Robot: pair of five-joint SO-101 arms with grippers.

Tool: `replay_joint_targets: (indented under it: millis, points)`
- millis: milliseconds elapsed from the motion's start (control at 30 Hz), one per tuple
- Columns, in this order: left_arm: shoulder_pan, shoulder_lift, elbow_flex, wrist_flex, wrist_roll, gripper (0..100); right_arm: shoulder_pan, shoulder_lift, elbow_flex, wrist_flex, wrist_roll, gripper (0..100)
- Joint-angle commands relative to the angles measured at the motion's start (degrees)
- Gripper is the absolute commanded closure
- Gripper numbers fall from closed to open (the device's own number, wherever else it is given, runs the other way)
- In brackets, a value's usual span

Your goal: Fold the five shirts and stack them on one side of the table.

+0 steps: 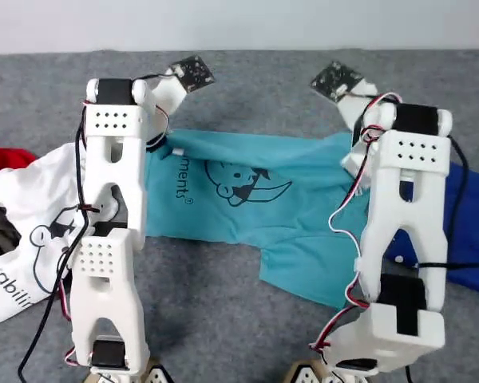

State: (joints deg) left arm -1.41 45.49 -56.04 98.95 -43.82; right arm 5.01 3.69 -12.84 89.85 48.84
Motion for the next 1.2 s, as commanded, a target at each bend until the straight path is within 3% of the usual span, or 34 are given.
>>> replay_joint_targets:
  millis: [0,300,733,933,1167]
  points:
    - [-0.53,-3.43,3.38,1.67,-1.14,99,-0.48,-4.44,-0.7,9.27,-1.23,98.9]
    - [-0.7,-9.93,18.15,1.58,-4.4,99,-1.98,-15.6,13.1,13.23,-2.55,98.9]
    - [-4.57,-10.55,21.23,1.76,-4.4,99,-2.42,-39.43,40.44,13.14,-2.81,98.9]
    - [-4.13,-10.55,29.23,1.67,-7.91,99,-2.42,-41.19,44.75,12.62,-2.64,98.9]
    - [-4.66,-10.46,28.0,1.41,-5.98,94,-2.42,-41.19,47.03,9.1,-2.81,98.7]
